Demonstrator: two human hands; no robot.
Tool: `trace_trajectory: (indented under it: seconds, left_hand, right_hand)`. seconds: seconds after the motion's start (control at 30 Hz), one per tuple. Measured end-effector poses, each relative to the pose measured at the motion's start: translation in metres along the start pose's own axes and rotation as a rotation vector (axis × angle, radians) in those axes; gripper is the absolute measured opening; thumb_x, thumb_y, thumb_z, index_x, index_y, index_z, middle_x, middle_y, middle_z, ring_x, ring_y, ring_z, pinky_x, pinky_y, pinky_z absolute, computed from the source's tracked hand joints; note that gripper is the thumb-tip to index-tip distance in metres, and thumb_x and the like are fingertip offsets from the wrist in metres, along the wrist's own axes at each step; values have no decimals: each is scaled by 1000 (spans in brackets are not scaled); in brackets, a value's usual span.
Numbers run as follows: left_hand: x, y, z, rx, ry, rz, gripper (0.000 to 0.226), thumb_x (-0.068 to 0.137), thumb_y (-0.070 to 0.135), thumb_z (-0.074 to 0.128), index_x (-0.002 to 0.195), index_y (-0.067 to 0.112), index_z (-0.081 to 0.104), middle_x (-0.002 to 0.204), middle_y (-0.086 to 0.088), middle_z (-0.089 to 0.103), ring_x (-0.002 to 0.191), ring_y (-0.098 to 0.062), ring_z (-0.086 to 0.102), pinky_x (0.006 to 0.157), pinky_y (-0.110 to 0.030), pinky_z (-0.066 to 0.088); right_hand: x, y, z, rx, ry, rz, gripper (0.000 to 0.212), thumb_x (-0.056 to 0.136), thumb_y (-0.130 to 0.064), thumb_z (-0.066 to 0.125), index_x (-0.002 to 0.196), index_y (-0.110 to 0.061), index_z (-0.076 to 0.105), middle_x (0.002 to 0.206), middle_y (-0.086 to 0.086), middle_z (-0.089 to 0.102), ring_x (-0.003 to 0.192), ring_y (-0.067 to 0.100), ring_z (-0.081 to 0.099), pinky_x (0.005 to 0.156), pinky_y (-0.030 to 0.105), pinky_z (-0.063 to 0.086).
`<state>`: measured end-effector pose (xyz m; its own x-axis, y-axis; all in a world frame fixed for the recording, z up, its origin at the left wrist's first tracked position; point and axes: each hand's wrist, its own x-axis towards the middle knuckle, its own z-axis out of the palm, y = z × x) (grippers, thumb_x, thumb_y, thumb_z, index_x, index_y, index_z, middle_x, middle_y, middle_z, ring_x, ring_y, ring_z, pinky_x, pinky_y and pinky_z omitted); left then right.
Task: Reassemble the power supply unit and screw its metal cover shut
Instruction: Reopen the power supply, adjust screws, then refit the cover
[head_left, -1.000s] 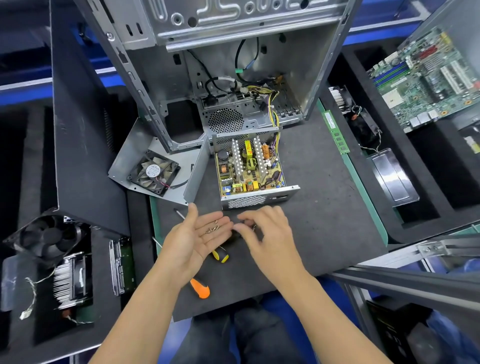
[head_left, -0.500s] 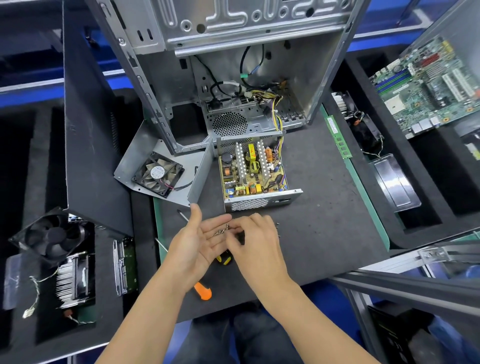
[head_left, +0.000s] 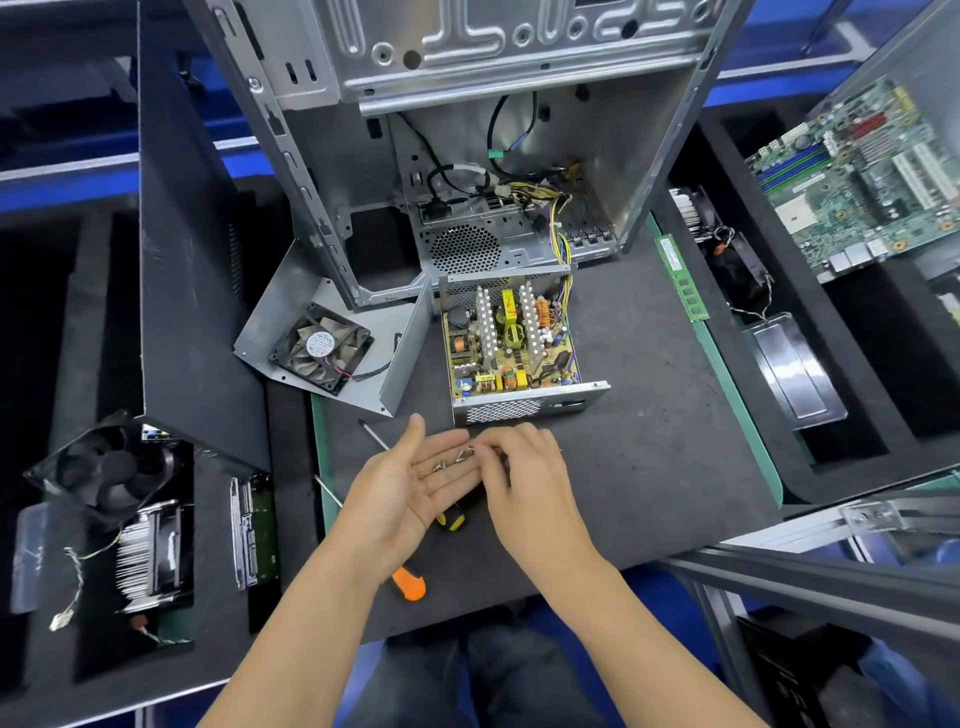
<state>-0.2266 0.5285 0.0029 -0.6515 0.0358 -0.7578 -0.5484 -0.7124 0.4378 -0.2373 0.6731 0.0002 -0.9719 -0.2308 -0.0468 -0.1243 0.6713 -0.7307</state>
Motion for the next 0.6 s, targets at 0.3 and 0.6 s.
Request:
trace_trajectory:
  seconds: [0.3, 0.6]
  left_hand:
    - [4, -7, -5, 220, -36, 70, 27, 82, 12, 68, 105, -2, 74, 104, -20, 74, 92, -21, 74, 72, -24, 58]
    - [3, 0, -18, 141, 46, 134, 23, 71, 8, 74, 93, 2, 79, 93, -17, 75, 78, -19, 73, 67, -23, 58]
  right_hand:
    - [-1, 4, -2, 146, -22, 14, 14, 102, -18, 52, 98, -22, 65, 95, -12, 57, 95, 10, 48, 86, 30, 43]
    - [3, -7, 6, 115, 67, -17, 18, 96, -16, 63, 111, -16, 73, 92, -3, 57, 90, 16, 55, 81, 28, 49]
